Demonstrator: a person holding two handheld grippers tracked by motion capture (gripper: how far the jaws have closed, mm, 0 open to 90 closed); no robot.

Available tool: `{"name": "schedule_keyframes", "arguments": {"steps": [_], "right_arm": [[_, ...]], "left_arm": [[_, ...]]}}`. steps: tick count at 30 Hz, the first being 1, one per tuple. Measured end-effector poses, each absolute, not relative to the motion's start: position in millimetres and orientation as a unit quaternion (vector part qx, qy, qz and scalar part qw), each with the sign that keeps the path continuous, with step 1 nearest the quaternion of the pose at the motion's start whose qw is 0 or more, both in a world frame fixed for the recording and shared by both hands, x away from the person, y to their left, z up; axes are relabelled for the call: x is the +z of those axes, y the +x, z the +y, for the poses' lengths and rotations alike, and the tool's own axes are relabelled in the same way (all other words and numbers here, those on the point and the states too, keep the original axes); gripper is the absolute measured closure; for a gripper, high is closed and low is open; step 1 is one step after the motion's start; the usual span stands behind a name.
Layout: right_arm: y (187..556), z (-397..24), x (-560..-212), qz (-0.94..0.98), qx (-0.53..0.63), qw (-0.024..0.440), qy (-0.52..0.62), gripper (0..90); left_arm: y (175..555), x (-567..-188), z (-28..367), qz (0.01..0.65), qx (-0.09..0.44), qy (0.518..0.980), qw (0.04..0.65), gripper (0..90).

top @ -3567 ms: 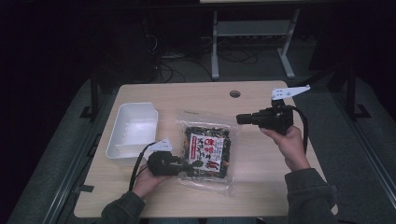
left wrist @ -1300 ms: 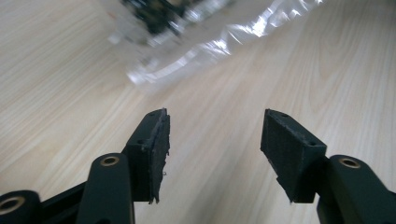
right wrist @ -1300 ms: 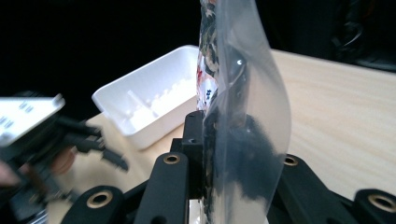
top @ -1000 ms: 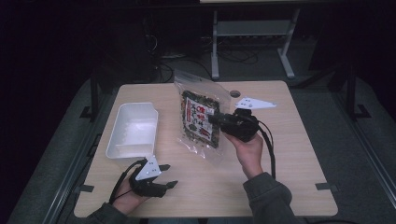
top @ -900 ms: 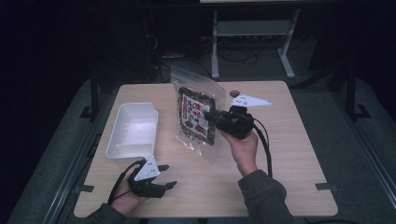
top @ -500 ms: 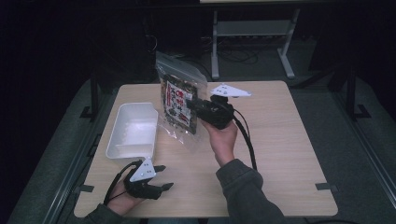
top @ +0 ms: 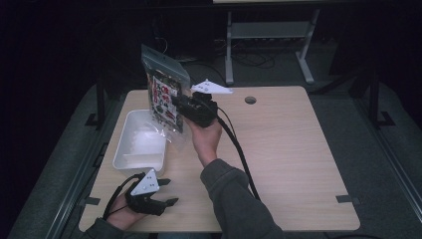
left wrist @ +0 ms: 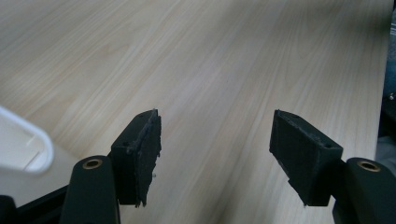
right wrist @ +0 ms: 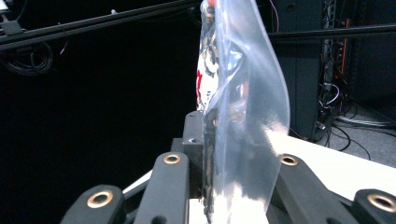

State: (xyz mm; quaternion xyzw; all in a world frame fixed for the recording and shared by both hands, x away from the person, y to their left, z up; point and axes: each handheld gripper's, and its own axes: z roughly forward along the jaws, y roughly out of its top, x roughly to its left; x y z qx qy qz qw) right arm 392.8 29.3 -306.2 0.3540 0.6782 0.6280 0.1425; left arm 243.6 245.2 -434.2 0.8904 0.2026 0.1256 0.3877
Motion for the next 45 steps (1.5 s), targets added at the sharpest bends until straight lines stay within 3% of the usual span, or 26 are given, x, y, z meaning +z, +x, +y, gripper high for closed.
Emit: {"name": "schedule_keyframes", "arguments": {"steps": [16, 26, 40, 45], "right_arm": [[412.8, 96.9, -335.3, 0.676, 0.619, 0.164, 0.364, 75.0], [417.6, 113.1, -354.4, 0.679, 0.608, 0.174, 0.374, 75.0], [419.6, 129.3, -383.1, 0.679, 0.598, 0.147, 0.400, 74.7], [419.1, 128.7, -384.0, 0.704, 0.585, 0.145, 0.375, 69.5]], "left_arm": [[241.2, -436.8, 249.8, 0.199, 0.120, 0.894, 0.382, 32.8], [243.1, -441.2, 248.3, 0.201, 0.110, 0.899, 0.372, 31.2], [244.0, -442.9, 247.0, 0.198, 0.105, 0.902, 0.369, 31.2], [243.9, -442.6, 247.2, 0.198, 0.105, 0.902, 0.370, 31.2]]}}
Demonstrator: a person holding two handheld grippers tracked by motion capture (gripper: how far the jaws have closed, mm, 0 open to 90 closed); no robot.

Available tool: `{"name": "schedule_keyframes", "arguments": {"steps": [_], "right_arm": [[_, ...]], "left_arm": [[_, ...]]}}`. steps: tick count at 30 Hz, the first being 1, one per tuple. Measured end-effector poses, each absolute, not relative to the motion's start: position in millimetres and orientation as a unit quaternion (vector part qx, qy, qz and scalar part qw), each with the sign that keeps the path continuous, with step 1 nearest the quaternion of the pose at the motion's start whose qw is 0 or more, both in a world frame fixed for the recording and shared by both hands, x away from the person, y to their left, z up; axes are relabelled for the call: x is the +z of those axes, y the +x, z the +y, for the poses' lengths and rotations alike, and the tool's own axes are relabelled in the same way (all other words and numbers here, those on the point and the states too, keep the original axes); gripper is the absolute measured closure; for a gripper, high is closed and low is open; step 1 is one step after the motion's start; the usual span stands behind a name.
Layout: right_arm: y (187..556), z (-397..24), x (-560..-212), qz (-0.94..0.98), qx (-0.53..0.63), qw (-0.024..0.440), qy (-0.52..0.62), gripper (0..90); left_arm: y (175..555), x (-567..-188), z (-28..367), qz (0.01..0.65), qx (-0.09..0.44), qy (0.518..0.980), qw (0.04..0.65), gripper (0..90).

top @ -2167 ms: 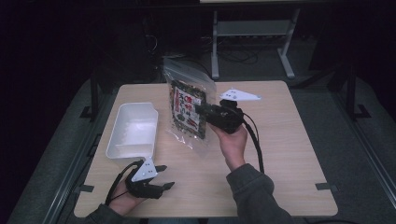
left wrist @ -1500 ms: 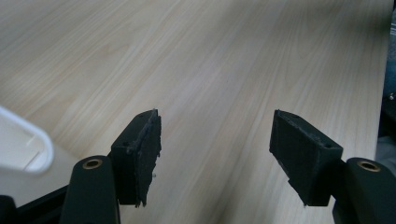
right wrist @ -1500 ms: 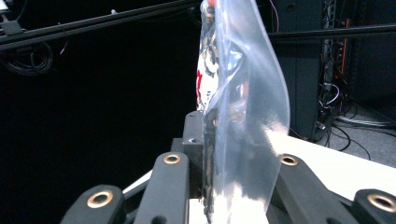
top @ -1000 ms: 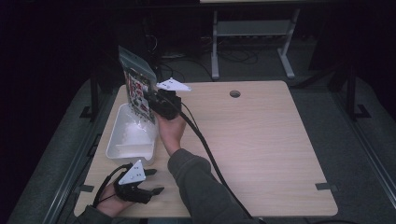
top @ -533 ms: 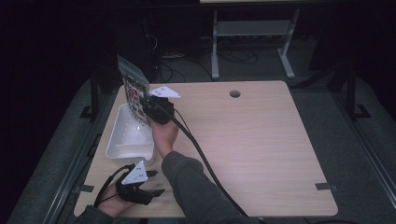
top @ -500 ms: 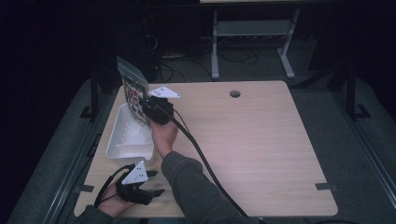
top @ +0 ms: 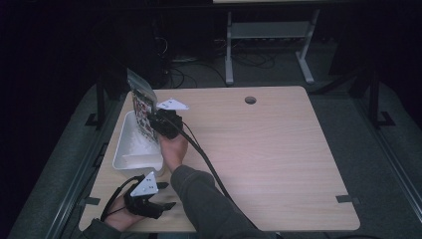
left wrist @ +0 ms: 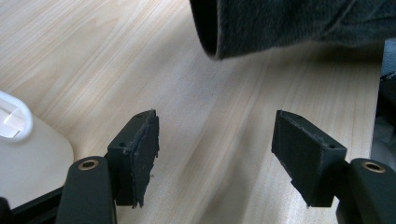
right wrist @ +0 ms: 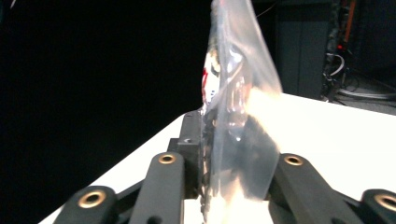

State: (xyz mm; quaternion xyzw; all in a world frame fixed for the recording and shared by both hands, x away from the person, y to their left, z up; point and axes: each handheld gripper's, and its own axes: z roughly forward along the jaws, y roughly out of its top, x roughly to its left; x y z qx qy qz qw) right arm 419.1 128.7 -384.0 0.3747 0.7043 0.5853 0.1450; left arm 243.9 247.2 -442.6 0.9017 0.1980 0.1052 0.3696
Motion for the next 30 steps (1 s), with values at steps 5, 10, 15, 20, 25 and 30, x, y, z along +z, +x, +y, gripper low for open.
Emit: {"name": "schedule_keyframes", "arguments": {"steps": [5, 10, 15, 20, 25, 30], "right_arm": [[420.3, 121.5, -373.8, 0.724, 0.567, 0.154, 0.361, 63.4], [425.8, 116.2, -371.3, 0.752, 0.541, 0.144, 0.348, 68.8], [418.4, 117.9, -371.4, 0.766, 0.516, 0.172, 0.341, 70.4], [409.4, 123.2, -372.9, 0.759, 0.506, 0.200, 0.357, 71.4], [399.4, 127.8, -374.5, 0.746, 0.495, 0.235, 0.379, 72.1], [399.5, 119.3, -379.9, 0.724, 0.502, 0.223, 0.417, 72.4]], "left_arm": [[244.1, -442.9, 246.6, 0.197, 0.105, 0.903, 0.368, 31.2], [244.2, -443.2, 246.0, 0.198, 0.104, 0.903, 0.368, 31.2], [244.7, -443.8, 245.6, 0.197, 0.104, 0.903, 0.367, 31.3], [244.3, -443.1, 246.2, 0.197, 0.105, 0.903, 0.367, 31.3], [244.1, -443.1, 246.5, 0.197, 0.106, 0.903, 0.367, 31.3], [244.3, -443.3, 246.4, 0.196, 0.105, 0.903, 0.366, 31.3]]}}
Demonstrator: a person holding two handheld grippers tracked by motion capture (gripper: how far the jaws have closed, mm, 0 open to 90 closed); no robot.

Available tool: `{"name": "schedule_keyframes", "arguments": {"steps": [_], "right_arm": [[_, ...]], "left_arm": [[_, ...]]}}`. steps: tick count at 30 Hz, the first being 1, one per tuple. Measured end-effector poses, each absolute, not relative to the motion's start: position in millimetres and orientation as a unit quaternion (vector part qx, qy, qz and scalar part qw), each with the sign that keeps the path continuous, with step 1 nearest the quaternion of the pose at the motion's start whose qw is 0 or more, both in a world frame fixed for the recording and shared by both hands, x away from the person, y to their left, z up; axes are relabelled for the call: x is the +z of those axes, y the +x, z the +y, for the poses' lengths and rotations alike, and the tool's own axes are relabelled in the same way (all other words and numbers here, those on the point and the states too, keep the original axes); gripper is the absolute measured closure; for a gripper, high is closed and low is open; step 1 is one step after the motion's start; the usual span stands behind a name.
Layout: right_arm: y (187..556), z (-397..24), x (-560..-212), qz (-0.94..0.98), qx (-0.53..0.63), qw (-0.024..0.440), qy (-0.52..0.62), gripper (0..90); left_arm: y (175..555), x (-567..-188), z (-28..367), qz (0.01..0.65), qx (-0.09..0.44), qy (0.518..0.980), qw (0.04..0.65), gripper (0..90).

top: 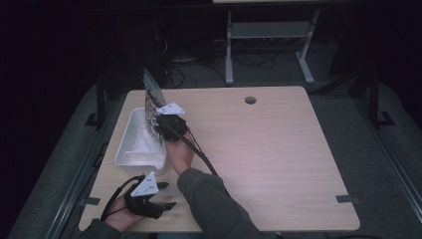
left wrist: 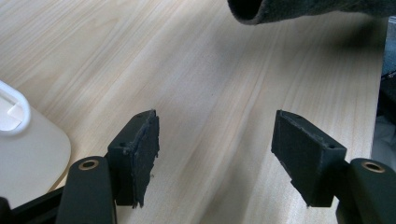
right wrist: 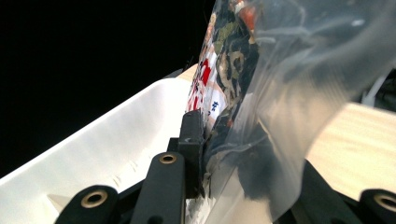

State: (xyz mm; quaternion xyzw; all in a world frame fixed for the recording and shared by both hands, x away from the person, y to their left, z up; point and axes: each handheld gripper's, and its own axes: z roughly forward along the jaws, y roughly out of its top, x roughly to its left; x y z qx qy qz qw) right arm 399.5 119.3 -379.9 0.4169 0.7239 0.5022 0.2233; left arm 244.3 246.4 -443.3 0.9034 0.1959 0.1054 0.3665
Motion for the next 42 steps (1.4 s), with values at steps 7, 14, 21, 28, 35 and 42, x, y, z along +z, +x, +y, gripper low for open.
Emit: {"name": "schedule_keyframes", "arguments": {"steps": [7, 14, 21, 28, 35, 42], "right_arm": [[399.8, 115.8, -386.8, 0.717, 0.511, 0.208, 0.426, 72.1], [405.3, 109.7, -386.5, 0.727, 0.519, 0.191, 0.408, 67.6], [410.0, 101.4, -388.4, 0.733, 0.526, 0.168, 0.397, 54.5], [412.7, 92.9, -387.7, 0.732, 0.542, 0.135, 0.389, 41.4], [412.9, 84.5, -386.4, 0.737, 0.546, 0.106, 0.383, 36.3], [408.6, 70.5, -383.1, 0.739, 0.552, 0.098, 0.373, 35.0]], "left_arm": [[244.2, -443.2, 246.1, 0.196, 0.106, 0.903, 0.367, 31.4], [244.7, -443.8, 245.5, 0.196, 0.106, 0.903, 0.368, 31.3], [245.0, -443.8, 245.2, 0.195, 0.107, 0.903, 0.368, 31.3], [245.1, -443.9, 245.0, 0.195, 0.107, 0.902, 0.369, 31.2], [245.1, -444.0, 243.8, 0.192, 0.109, 0.904, 0.367, 30.8], [245.1, -444.5, 242.8, 0.190, 0.110, 0.903, 0.369, 30.4]]}}
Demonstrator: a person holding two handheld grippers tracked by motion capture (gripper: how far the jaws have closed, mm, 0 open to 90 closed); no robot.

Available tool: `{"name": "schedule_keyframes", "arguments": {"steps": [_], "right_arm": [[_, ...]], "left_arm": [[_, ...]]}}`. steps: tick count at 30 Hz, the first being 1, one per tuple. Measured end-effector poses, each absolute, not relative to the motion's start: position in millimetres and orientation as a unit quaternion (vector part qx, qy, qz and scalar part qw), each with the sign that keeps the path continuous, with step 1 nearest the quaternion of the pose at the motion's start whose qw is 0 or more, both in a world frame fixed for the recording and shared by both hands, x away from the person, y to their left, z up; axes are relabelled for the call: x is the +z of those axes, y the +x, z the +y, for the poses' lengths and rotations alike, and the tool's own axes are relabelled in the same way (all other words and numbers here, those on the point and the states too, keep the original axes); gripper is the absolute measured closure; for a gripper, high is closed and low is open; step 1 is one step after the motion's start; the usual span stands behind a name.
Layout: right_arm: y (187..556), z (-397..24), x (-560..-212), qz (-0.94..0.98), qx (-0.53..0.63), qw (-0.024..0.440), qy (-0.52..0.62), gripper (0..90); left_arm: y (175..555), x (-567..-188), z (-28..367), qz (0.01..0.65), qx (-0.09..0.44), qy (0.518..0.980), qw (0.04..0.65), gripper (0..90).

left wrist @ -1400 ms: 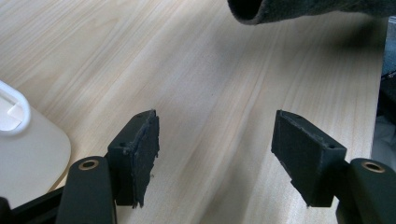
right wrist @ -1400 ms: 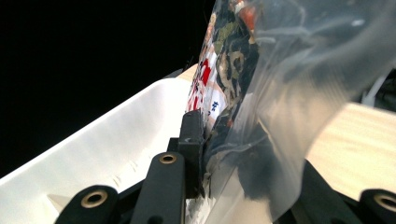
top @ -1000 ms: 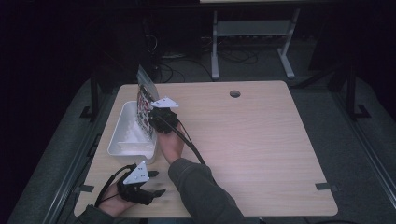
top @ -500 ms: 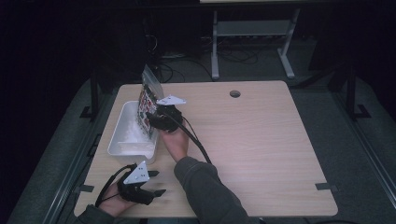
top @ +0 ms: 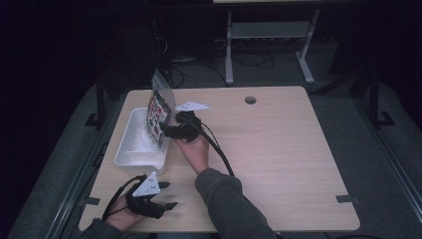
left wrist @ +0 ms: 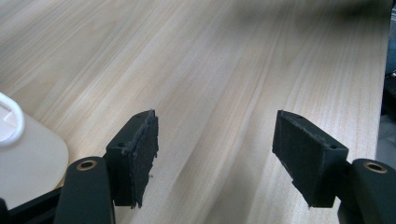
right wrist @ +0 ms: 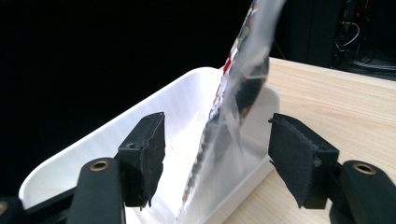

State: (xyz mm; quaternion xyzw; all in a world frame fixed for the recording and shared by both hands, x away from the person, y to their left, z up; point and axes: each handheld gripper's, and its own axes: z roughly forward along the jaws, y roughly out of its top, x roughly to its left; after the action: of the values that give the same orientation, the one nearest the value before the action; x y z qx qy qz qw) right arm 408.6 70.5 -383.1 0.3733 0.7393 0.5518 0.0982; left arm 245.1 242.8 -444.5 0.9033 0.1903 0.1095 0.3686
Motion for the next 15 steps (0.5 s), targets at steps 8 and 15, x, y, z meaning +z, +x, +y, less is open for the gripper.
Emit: {"name": "schedule_keyframes", "arguments": {"steps": [8, 15], "right_arm": [[403.3, 52.1, -383.1, 0.743, 0.555, 0.089, 0.364, 33.8], [400.4, 38.5, -384.0, 0.744, 0.558, 0.080, 0.359, 32.4]], "left_arm": [[245.6, -444.8, 241.9, 0.189, 0.111, 0.904, 0.367, 29.6], [246.5, -445.4, 242.0, 0.190, 0.110, 0.904, 0.367, 29.5]]}}
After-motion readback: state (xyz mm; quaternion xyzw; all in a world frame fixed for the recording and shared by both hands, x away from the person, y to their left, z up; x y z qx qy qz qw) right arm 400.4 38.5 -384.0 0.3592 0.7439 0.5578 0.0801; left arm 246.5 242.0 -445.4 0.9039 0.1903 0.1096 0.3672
